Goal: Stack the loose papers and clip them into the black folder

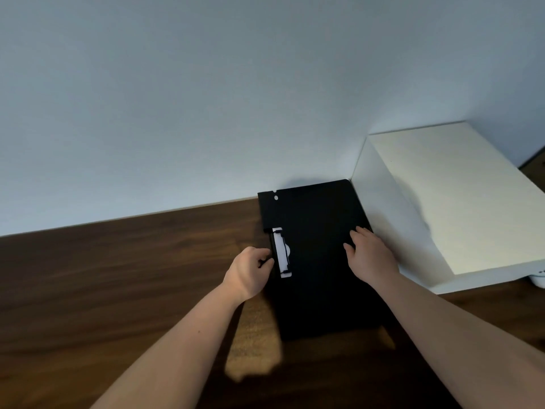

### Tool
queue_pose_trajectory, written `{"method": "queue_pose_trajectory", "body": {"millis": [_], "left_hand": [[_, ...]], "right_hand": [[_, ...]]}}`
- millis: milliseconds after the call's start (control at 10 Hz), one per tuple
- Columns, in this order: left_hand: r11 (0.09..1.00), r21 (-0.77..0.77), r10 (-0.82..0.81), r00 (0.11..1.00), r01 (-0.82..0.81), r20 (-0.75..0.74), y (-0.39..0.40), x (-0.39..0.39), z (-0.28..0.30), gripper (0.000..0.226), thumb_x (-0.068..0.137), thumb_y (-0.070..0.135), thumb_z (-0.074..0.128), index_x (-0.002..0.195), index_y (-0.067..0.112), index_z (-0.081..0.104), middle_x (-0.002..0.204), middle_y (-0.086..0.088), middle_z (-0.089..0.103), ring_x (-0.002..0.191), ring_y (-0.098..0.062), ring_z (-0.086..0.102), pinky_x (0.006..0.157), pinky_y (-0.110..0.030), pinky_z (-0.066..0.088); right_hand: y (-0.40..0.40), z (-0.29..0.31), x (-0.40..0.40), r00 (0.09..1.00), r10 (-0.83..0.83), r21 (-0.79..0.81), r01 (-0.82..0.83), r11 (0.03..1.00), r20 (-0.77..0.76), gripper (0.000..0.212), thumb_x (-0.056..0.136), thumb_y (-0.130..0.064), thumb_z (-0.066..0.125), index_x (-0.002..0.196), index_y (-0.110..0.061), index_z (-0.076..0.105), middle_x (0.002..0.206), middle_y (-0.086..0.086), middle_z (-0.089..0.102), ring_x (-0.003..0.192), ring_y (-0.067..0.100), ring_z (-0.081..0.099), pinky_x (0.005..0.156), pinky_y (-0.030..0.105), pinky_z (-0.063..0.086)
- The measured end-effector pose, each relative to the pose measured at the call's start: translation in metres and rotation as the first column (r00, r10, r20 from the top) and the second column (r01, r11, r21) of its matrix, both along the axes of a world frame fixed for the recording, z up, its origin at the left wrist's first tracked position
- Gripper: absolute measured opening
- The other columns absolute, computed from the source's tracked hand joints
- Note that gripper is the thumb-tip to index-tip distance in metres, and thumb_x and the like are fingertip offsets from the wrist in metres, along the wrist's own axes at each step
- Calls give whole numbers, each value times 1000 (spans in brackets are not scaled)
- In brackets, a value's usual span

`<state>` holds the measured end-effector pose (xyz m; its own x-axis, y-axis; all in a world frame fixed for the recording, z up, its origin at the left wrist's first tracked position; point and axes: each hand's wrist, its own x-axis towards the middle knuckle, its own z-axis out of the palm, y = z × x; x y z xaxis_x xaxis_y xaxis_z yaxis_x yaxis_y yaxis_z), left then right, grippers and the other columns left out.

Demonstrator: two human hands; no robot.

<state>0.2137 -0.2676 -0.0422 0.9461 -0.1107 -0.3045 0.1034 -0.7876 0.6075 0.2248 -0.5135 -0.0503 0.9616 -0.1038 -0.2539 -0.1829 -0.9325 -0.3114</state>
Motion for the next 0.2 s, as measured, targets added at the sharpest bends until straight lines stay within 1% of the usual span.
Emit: {"method": "queue_pose_trajectory", "body": {"millis": [100,200], "left_hand": [[1000,20,6,1000,-6,-21,4,-4,17,34,97,21,48,125,9,61,124,-7,63,114,-20,59,96,-27,45],[998,18,57,998,-56,-18,10,-5,42,33,97,25,48,121,10,63,123,-7,66,115,-21,60,98,-29,45]], "right_hand": [[4,13,-1,1000,-8,15,8,1000,-15,43,98,-26,40,133,-3,49,144,11,47,136,25,40,107,37,36],[13,34,-3,999,-25,21,26,999,-21,35,96,-28,42,113,-5,61,116,12,62,108,29,58,89,40,49]]}}
